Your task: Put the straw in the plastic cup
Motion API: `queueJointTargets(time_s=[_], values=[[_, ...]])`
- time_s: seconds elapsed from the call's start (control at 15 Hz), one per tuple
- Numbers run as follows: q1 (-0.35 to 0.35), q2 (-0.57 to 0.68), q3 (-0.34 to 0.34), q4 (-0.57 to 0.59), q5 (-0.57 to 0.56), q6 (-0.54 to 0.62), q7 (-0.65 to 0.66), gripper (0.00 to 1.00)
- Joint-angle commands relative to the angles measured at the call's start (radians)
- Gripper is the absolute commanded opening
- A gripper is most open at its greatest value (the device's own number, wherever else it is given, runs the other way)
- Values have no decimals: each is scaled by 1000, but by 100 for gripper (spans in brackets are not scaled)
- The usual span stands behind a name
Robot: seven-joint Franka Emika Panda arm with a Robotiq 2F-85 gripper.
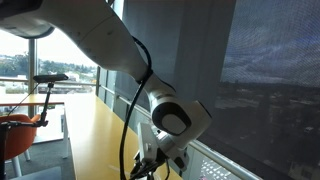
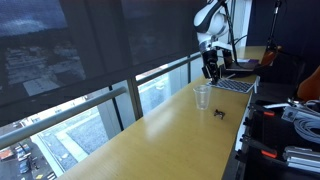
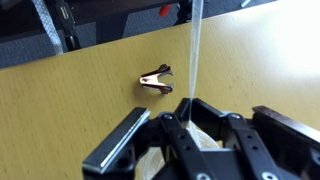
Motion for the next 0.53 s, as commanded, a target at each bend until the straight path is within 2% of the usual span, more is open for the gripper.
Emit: queueJointTargets(time_s=[0.0,0.47], values=[[-10,-10,25,1,33,-42,30,3],[-1,-40,29,-22,25,-37,63,3]])
